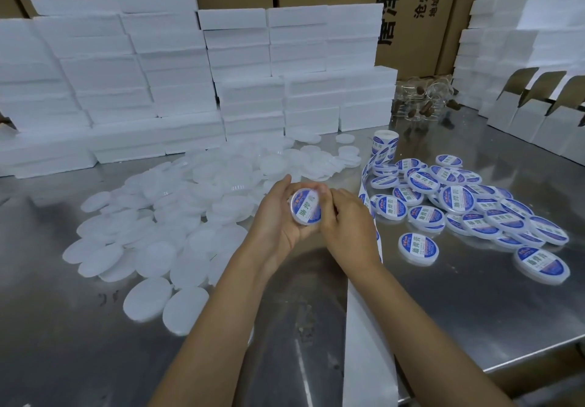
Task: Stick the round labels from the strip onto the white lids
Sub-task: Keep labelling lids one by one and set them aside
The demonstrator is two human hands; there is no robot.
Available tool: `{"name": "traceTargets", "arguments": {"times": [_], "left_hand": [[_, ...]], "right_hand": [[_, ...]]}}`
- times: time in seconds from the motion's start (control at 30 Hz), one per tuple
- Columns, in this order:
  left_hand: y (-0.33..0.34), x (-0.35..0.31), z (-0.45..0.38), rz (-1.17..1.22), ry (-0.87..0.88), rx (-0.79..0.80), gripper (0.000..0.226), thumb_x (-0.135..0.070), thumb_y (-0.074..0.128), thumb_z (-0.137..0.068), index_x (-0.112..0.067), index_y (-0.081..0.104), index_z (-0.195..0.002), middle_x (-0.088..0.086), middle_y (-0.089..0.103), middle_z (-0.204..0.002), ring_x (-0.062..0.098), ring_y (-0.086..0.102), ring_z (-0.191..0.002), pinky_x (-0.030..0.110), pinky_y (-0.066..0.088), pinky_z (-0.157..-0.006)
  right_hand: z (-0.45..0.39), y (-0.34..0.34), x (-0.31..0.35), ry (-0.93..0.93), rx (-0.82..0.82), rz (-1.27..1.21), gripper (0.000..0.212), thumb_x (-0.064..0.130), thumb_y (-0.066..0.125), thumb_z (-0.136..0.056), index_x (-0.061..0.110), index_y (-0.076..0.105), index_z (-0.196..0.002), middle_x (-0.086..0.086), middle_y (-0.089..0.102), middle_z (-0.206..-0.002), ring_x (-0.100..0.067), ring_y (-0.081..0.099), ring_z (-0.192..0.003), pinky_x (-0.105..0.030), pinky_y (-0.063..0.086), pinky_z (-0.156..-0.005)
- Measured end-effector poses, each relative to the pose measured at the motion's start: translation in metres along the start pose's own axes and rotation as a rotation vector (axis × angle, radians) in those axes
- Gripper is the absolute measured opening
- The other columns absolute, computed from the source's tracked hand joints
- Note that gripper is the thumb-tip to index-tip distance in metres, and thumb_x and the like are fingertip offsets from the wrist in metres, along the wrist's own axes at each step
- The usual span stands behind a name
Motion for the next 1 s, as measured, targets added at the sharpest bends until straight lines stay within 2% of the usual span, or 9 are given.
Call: {"name": "traceTargets", "arguments": {"times": [0.1,0.17,0.27,0.43,0.53,0.63,0.7,0.8,1.0], "left_hand": [[-0.006,-0.002,-0.002,0.007,0.043,0.011,0.043,-0.031,0.033,-0.110,0.002,0.060,-0.105,0.019,0.073,-0.091,0.026,0.074,-0.078,0.037,0.064,-0.065],[-0.009,-0.002,-0.003,-0.015,0.063,0.013,0.043,-0.031,0.034,-0.110,0.001,0.061,-0.106,0.021,0.074,-0.094,0.028,0.074,-0.078,0.040,0.064,-0.067],[-0.012,-0.002,-0.004,-0.019,0.063,0.020,0.040,-0.031,0.036,-0.109,0.000,0.062,-0.105,0.020,0.073,-0.089,0.029,0.074,-0.076,0.043,0.064,-0.070],[-0.014,-0.004,-0.005,-0.021,0.055,0.046,0.029,-0.022,0.043,-0.106,-0.001,0.062,-0.099,0.017,0.073,-0.081,0.028,0.073,-0.073,0.042,0.064,-0.074],[-0.016,-0.003,-0.008,-0.096,0.093,0.042,0.017,-0.013,0.050,-0.101,-0.002,0.063,-0.103,0.016,0.071,-0.090,0.027,0.071,-0.085,0.042,0.062,-0.083],[-0.018,-0.003,-0.008,-0.302,0.199,0.018,0.021,-0.012,0.049,-0.105,-0.002,0.062,-0.118,0.014,0.069,-0.104,0.022,0.071,-0.094,0.037,0.063,-0.079],[-0.018,-0.003,-0.006,-0.518,0.279,-0.001,0.022,-0.013,0.053,-0.104,-0.009,0.063,-0.123,0.012,0.069,-0.111,0.016,0.072,-0.089,0.030,0.061,-0.072],[-0.020,-0.005,-0.005,-0.742,0.383,-0.022,0.023,-0.015,0.064,-0.099,-0.018,0.066,-0.122,0.012,0.070,-0.109,0.014,0.063,-0.065,0.024,0.055,-0.062],[-0.025,-0.010,-0.005,-0.647,0.454,-0.140,0.022,-0.025,0.060,-0.102,-0.012,0.076,-0.109,0.003,0.071,-0.075,0.017,0.048,-0.045,0.028,0.049,-0.051]], "right_hand": [[0.002,0.001,0.006,-0.049,0.035,0.049,0.036,0.067,0.049,-0.087,0.035,0.042,-0.073,0.011,0.054,-0.074,-0.019,0.053,-0.080,-0.038,0.042,-0.077],[0.003,0.004,0.007,-0.050,0.048,0.047,0.042,0.076,0.056,-0.076,0.035,0.045,-0.080,0.013,0.055,-0.081,-0.017,0.054,-0.085,-0.037,0.043,-0.078],[0.001,0.006,0.003,-0.070,0.068,-0.022,0.041,0.060,0.067,-0.082,0.021,0.053,-0.080,0.011,0.054,-0.075,-0.016,0.051,-0.079,-0.038,0.045,-0.075],[0.001,0.004,0.002,-0.089,0.090,-0.141,0.036,0.035,0.067,-0.093,0.011,0.049,-0.073,0.009,0.046,-0.066,-0.008,0.043,-0.071,-0.023,0.034,-0.064],[0.002,0.002,0.003,-0.104,0.099,-0.116,0.035,0.032,0.059,-0.099,0.006,0.052,-0.076,0.005,0.048,-0.068,-0.009,0.042,-0.072,-0.025,0.033,-0.063],[0.001,0.000,0.003,-0.063,0.083,-0.152,0.035,0.028,0.053,-0.102,0.004,0.053,-0.076,0.002,0.050,-0.065,-0.014,0.043,-0.067,-0.031,0.034,-0.062],[0.000,-0.002,0.002,-0.012,0.050,-0.180,0.037,0.026,0.052,-0.102,0.005,0.051,-0.072,0.004,0.046,-0.059,-0.010,0.041,-0.059,-0.030,0.034,-0.058],[-0.002,-0.006,0.001,0.041,0.008,-0.205,0.038,0.028,0.053,-0.102,0.010,0.048,-0.070,0.007,0.041,-0.055,-0.007,0.040,-0.054,-0.020,0.030,-0.053],[-0.004,-0.008,0.006,0.056,0.098,-0.322,0.051,0.034,0.061,-0.098,0.011,0.041,-0.057,0.010,0.031,-0.049,-0.007,0.030,-0.051,-0.021,0.026,-0.051]]}}
Point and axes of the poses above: each hand's wrist, its own z-axis away from the middle knuckle, its own y-axis out of the palm, x = y × z, the point moved 3 cm from there along -z, towards the middle knuckle
